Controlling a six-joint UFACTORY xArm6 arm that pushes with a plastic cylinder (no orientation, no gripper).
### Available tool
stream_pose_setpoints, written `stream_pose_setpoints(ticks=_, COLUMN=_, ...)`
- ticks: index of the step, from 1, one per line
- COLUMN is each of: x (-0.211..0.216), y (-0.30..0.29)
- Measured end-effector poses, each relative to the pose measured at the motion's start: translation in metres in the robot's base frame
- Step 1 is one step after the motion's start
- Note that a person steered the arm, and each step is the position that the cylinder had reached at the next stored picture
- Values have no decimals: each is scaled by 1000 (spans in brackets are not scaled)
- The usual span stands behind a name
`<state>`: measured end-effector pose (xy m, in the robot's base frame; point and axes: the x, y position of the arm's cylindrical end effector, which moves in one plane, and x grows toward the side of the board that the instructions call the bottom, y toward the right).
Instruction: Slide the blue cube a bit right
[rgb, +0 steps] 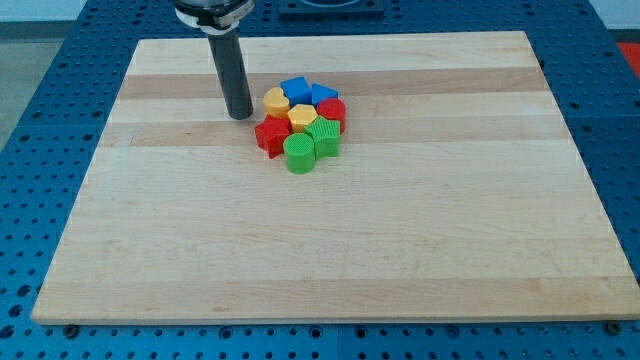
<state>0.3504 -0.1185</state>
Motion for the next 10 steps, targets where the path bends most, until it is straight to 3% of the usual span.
stream_pose_setpoints(ticks=4, x=0, y=27)
stream_pose_setpoints(ticks=7, x=49, y=11)
stream_pose_setpoints(ticks=10, x=84, y=76)
